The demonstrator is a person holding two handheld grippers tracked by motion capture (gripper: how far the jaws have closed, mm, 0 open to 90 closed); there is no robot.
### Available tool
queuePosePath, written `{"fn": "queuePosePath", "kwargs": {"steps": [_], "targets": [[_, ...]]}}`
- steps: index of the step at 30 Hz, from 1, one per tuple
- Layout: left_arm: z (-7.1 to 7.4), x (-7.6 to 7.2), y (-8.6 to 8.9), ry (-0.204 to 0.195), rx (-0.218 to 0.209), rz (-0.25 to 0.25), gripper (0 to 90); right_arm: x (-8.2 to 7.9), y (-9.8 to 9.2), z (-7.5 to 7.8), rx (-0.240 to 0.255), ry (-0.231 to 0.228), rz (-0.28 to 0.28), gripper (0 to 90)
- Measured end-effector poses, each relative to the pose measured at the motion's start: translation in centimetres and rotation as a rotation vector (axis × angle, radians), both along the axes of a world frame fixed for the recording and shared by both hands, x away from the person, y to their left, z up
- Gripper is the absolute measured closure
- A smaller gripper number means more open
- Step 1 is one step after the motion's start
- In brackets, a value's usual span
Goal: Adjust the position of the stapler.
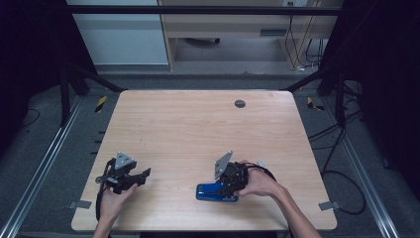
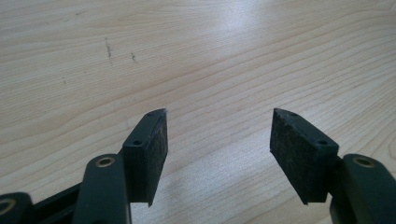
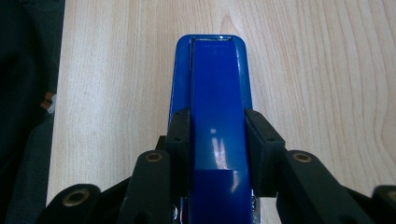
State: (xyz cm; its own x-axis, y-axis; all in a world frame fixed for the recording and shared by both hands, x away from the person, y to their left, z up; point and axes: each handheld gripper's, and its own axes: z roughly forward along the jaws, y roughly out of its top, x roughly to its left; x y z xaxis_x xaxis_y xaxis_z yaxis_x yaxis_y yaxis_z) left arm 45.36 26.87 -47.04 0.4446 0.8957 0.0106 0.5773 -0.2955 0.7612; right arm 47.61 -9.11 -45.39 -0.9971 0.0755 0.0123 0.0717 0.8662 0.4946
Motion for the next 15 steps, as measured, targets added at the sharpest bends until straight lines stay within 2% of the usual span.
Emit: {"fn": "queuePosePath", "kwargs": {"steps": [2,8,10,11,12,13,14,15], "targets": [[0.0,0.0,0.0,0.000,-0.001,0.000,37.1,0.0,-0.2,-0.2,0.009,-0.006,0.013,65.8],[0.0,0.0,-0.1,-0.003,-0.008,-0.001,37.1,-0.4,-0.1,-0.2,0.006,-0.026,-0.008,63.9],[0.1,-0.1,-0.1,-0.003,-0.004,-0.008,37.1,-0.6,-0.2,0.2,0.037,-0.037,-0.035,58.2],[0.1,-0.1,-0.1,-0.003,-0.004,-0.008,37.1,-0.6,-0.2,0.2,0.037,-0.037,-0.035,58.2],[0.1,-0.1,-0.2,-0.005,-0.011,-0.006,37.1,-0.6,-0.3,0.4,0.044,-0.038,-0.050,57.4],[0.1,-0.1,-0.3,-0.007,-0.010,-0.010,37.1,-0.7,-0.7,1.0,0.072,-0.047,-0.093,53.7],[0.1,-0.1,-0.3,-0.007,-0.010,-0.010,37.1,-0.7,-0.7,1.0,0.072,-0.047,-0.093,53.7],[0.2,-0.2,-0.4,-0.009,-0.012,-0.016,37.1,-0.9,-1.4,1.3,0.125,-0.042,-0.139,52.3]]}}
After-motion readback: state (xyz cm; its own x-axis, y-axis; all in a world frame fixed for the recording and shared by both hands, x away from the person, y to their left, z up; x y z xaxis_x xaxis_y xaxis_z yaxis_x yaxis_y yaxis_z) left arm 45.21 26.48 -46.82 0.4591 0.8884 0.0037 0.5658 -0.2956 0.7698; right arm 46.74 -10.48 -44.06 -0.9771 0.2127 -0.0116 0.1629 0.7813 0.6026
